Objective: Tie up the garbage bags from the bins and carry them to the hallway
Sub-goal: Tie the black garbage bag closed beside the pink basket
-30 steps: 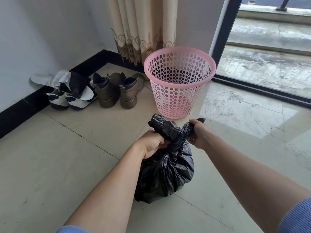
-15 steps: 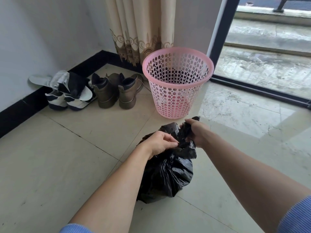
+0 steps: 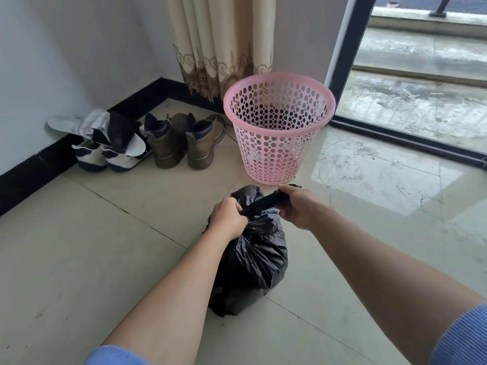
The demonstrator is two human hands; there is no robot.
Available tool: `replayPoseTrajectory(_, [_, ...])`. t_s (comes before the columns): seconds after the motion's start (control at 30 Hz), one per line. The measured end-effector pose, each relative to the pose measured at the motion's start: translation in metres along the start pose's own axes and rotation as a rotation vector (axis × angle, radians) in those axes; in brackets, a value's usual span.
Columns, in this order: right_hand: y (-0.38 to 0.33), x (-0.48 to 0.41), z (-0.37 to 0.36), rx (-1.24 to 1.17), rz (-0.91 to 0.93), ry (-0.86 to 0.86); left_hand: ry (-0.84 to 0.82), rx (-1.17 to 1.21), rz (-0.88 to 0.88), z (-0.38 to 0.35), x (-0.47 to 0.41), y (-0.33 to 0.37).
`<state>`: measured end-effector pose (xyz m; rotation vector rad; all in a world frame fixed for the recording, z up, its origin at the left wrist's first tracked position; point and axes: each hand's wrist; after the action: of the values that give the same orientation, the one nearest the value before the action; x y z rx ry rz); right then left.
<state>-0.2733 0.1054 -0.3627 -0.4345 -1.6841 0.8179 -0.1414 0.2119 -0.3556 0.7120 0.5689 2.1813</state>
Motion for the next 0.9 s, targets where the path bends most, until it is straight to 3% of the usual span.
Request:
replayPoseTrajectory(0.17, [-0.004,0.004,-0.008,-0.032,0.012,-0.043,0.199,0.062,-0.028,0.008,0.002,0.006])
replayPoseTrajectory(0.27, [-0.008,0.006,-0.011,-0.051,0.031,-0.055,0.266,0.446,0.095,0.013,-0.005,0.007])
replayPoseTrajectory(0.33, [-0.01,0.005,-0.01,-0.073,0.041,-0.046,0.192,0.689,0.188,0.017,-0.009,0.005])
replayPoseTrajectory(0.4, [-0.011,0.005,-0.007,-0.095,0.046,-0.044,0.114,0.758,0.218,0.019,-0.007,0.002])
replayPoseTrajectory(0.57, [-0.013,0.007,-0.003,-0.189,0.011,-0.023,-0.106,1.041,0.056,0.023,0.004,0.0])
replayPoseTrajectory(0.77, [-0.013,0.005,0.005,-0.277,-0.043,0.004,-0.416,1.049,0.007,0.032,0.004,0.001])
replayPoseTrajectory(0.9, [-0.015,0.006,0.009,-0.339,-0.075,0.024,-0.641,1.302,0.13,0.033,0.003,0.003])
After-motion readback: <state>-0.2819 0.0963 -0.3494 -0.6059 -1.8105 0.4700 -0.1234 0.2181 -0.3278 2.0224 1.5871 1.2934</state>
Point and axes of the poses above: each hand's wrist, its own x-axis away from the middle knuckle, its own z-axis out of the back of the hand, y = z × x, and after that the axes turned 2 degrees about x, right-handed
